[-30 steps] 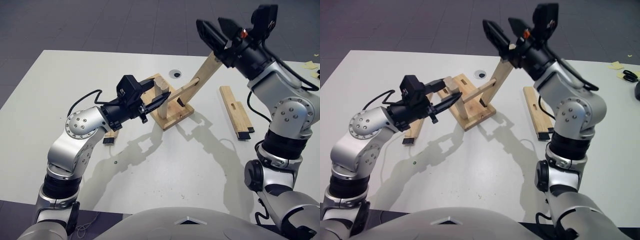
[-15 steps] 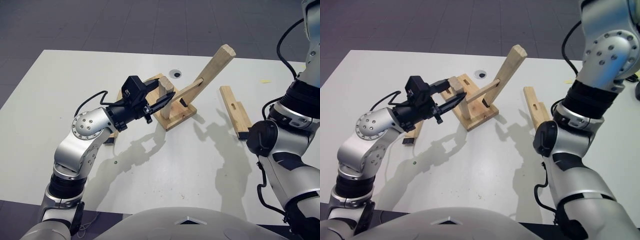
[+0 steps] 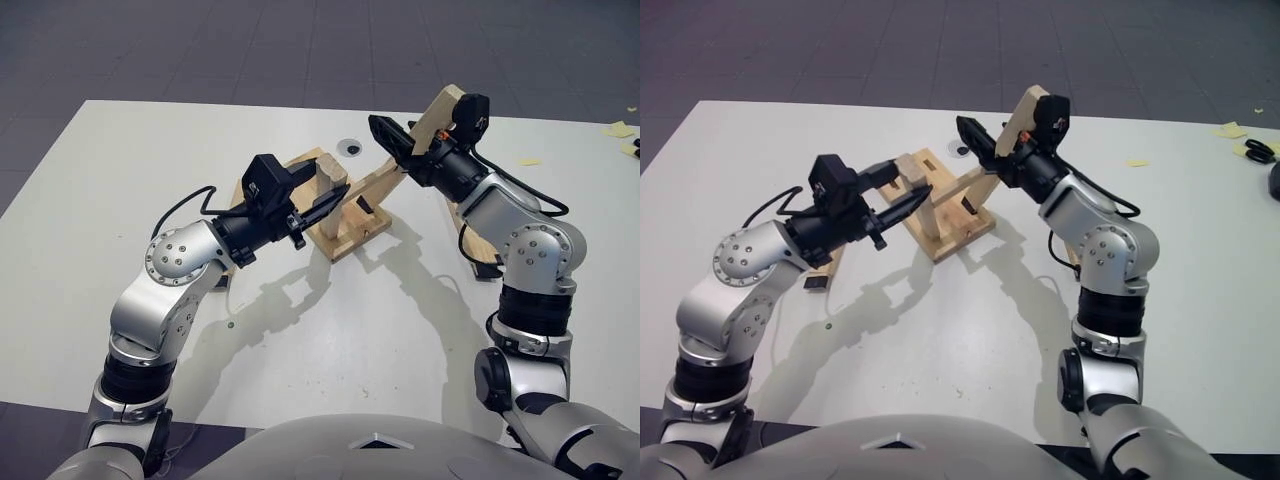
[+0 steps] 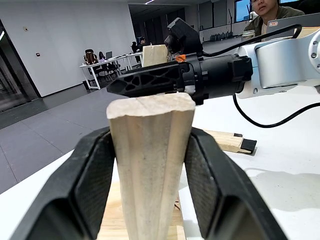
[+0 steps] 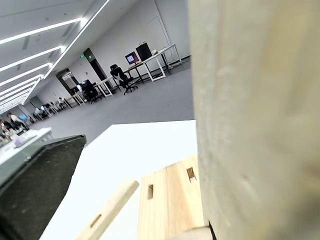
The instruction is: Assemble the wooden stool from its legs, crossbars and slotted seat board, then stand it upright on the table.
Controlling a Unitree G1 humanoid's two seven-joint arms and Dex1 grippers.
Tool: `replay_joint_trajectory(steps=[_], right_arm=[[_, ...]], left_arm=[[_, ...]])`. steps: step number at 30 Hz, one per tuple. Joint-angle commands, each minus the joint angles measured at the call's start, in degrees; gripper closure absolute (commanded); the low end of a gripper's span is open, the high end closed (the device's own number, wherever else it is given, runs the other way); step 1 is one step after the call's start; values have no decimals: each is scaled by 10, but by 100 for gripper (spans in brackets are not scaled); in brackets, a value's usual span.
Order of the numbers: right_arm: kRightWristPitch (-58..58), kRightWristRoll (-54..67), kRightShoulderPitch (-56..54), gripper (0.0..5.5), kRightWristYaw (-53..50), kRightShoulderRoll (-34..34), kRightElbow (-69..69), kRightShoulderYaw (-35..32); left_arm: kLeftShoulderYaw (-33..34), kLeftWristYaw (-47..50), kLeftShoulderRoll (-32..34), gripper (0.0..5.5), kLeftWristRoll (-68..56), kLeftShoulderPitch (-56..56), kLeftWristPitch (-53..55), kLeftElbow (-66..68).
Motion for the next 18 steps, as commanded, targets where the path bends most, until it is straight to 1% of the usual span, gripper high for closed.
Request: replay_joint_trajectory(steps=[1,7,11,18], right_arm=[[6,35,-23,10,-7,18,-26,-13],[-4,39,-34,10,-7,14,-24,-21],[6,40,-22,10,-14,5,-34,-25],[17,35,28,10,14,-44,-47,-38]], left_arm=[[-21,-11,-1,348,-3,13,20,11],[-25,-14,-1,348,-1,7,16,16],[-23,-17,3,348,-2,6,16,18],[-21,-16,4,348,-3,7,17,15]])
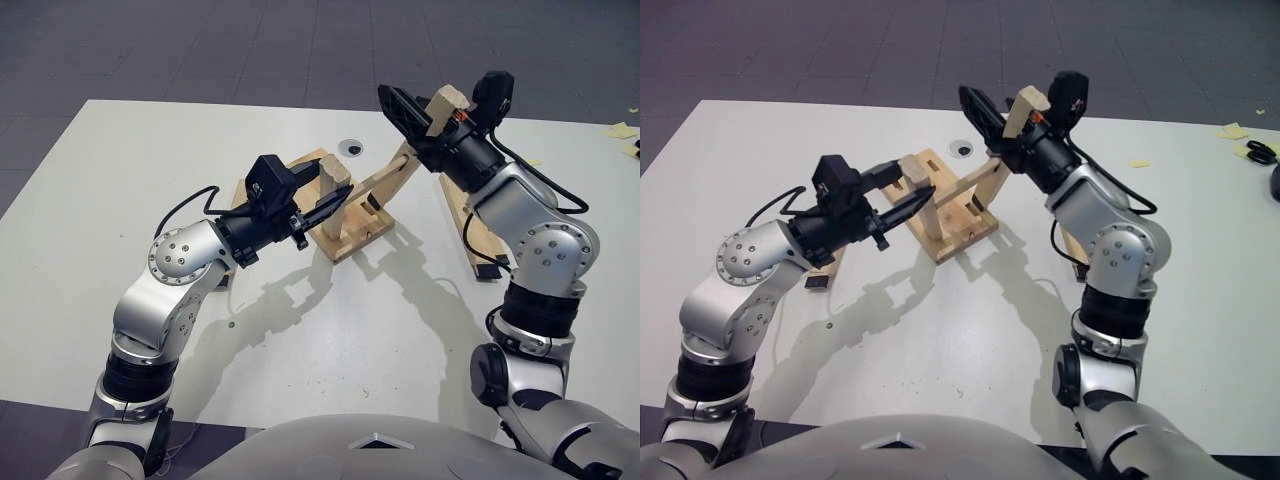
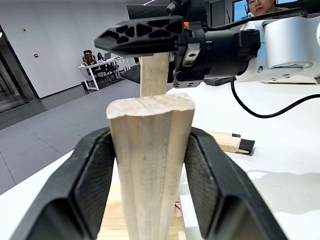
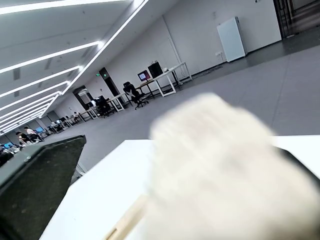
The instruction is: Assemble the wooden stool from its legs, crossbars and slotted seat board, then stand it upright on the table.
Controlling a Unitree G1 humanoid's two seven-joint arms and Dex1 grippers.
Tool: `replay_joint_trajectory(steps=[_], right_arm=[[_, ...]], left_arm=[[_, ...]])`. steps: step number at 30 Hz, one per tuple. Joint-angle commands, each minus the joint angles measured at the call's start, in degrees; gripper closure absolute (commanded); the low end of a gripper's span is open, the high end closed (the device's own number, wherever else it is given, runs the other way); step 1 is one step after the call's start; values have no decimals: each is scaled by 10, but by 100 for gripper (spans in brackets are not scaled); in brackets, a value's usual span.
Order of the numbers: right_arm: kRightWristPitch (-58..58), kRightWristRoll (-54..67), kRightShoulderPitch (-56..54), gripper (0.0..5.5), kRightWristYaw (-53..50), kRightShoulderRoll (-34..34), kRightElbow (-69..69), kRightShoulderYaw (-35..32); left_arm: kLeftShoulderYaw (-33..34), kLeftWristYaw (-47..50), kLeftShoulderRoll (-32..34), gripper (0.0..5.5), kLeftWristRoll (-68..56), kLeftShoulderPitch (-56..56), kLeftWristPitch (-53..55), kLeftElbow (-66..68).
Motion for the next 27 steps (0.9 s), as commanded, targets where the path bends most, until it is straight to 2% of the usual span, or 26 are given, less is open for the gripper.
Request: replay_joint_trajectory(steps=[1,12,27], right_arm=[[2,-2,19,10,21,-32,0,-14],[-26,16,-9,10,103,-92,22,-50],[-13,12,5,237,109,-104,23,-39]], left_arm=[[-16,-13,4,348,-4,13,22,9],[-13,-17,6,348,-10,14,24,7],[-12,-18,8,348,-8,12,23,10]])
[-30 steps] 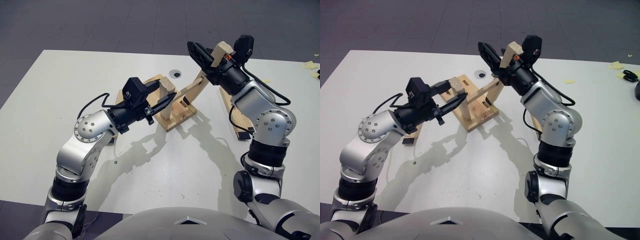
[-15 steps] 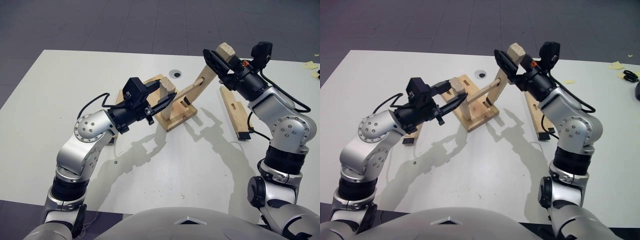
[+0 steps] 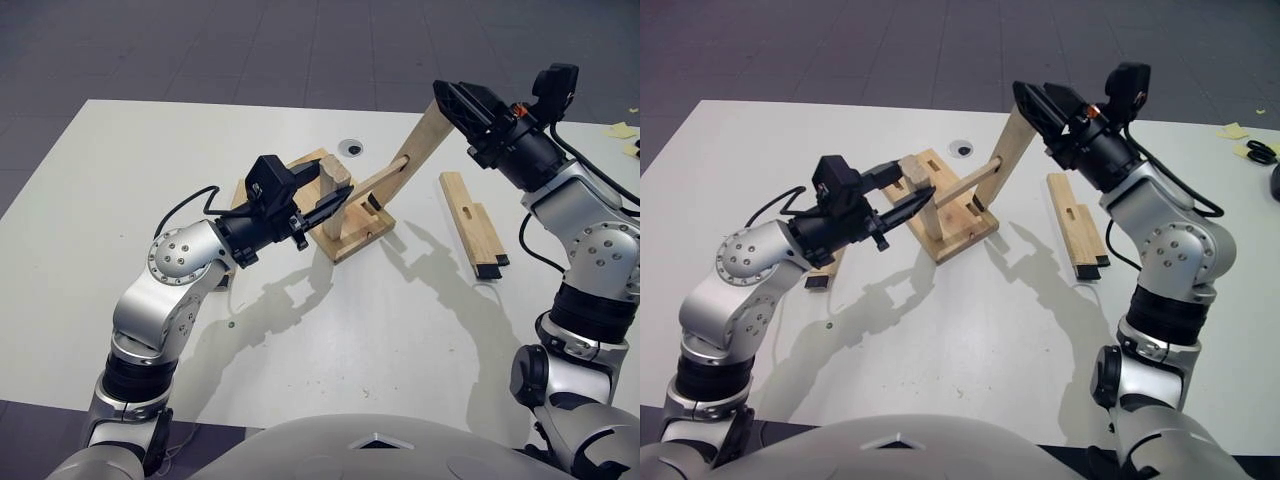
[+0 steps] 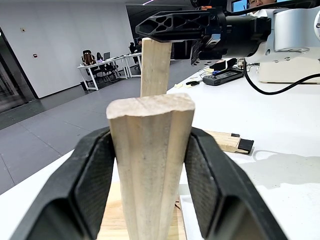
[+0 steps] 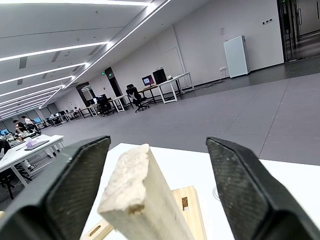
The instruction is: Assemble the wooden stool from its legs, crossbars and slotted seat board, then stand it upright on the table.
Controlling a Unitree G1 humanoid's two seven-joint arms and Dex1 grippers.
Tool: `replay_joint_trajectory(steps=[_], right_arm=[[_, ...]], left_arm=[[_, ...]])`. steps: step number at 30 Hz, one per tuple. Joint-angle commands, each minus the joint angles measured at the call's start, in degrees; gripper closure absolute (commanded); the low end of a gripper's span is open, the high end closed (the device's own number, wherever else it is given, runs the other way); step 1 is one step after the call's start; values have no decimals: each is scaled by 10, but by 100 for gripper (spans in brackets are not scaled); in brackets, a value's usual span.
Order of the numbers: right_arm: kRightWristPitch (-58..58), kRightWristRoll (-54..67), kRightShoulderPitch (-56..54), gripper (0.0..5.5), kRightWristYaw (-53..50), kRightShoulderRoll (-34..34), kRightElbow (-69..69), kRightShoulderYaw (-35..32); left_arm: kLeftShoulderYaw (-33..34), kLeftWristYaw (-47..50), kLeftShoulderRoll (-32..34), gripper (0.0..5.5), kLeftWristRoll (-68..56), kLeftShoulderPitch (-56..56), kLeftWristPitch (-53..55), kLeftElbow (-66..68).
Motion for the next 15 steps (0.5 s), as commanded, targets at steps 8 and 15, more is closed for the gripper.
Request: replay_joint_trajectory(steps=[8,15], right_arm=[[22,-4,20,379,-5,-8,-14,22],[20,-15,9,432,-12,-14,-1,26]], left_arm=[[-10,-19,10,348,-2,8,19,17],[-10,-20,8,348,0,9,16,20]])
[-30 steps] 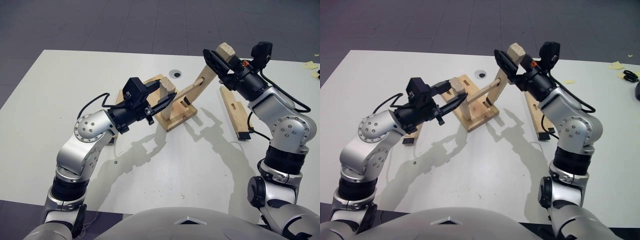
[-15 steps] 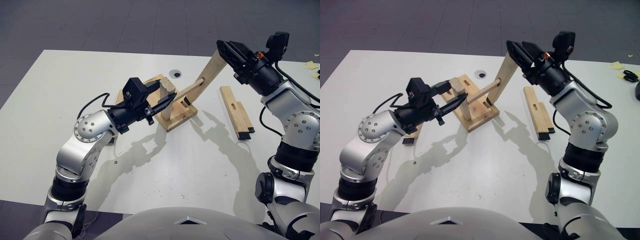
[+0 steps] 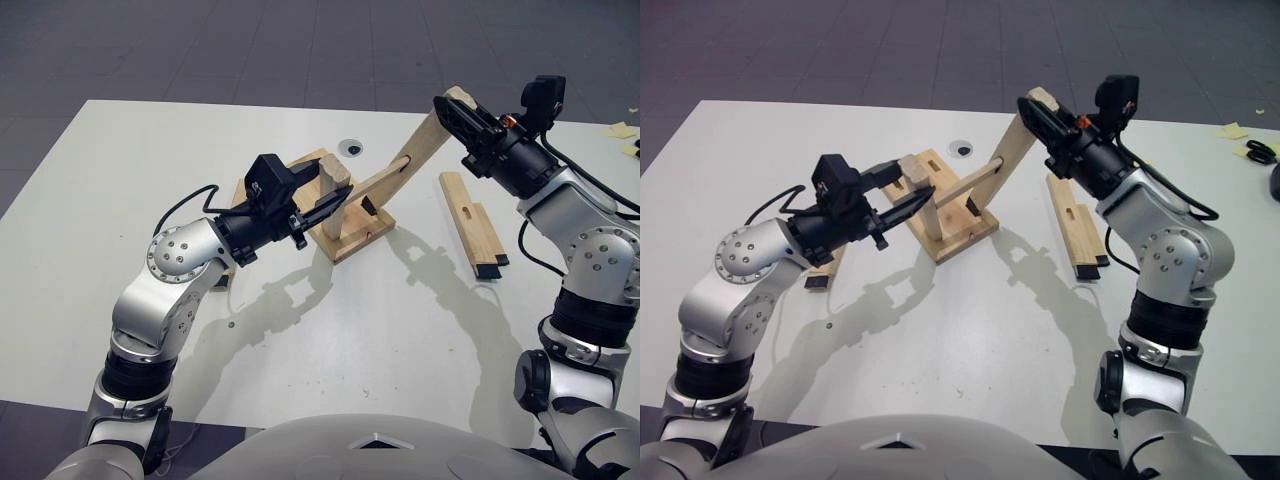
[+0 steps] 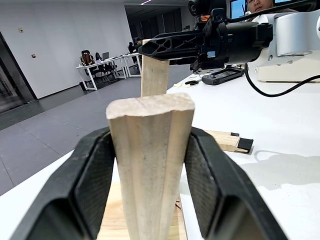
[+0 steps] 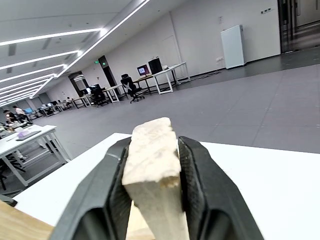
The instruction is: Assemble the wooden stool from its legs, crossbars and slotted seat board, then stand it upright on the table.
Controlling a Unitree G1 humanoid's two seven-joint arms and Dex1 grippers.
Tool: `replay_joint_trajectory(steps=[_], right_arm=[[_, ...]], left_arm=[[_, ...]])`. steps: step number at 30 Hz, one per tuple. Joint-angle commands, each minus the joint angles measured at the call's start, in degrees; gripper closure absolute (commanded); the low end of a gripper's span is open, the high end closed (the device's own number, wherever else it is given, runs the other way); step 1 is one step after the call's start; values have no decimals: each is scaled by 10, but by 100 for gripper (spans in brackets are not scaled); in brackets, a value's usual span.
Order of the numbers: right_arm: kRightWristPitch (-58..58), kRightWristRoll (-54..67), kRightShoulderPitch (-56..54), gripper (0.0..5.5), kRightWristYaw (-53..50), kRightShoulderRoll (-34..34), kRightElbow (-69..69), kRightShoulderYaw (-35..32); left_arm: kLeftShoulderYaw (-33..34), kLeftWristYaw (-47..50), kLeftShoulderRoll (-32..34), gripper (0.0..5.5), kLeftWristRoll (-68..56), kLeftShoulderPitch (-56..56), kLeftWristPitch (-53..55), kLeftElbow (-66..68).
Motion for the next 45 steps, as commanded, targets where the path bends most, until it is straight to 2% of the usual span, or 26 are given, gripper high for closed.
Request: replay_joint_trajectory(steps=[1,8,20,27,32,43,44,45], right_arm=[[10,-5,-7,432,1,-6,12,9],[37,-17,-17,440,18,-32,11,36],[121,-51,-99,447,35,-93,17,94],[170,-56,-1,447,22,-86,-52,143],[187,-51,26,446,-4,-70,-74,146],[137,-56,-38,446,-13,-29,-31,107],[136,-52,-41,409,-12,-27,-31,102],[135,-49,-44,401,-11,-25,-30,97]], left_arm=[[-13,-11,6,348,0,13,19,13],[-12,-12,6,348,2,15,16,17],[-13,-12,7,348,8,16,12,21],[-14,-10,5,348,10,17,11,21],[-15,-10,4,348,10,16,13,19],[-14,-14,4,348,11,12,13,22],[-13,-14,4,348,11,12,13,22],[-13,-15,4,348,11,12,13,22]])
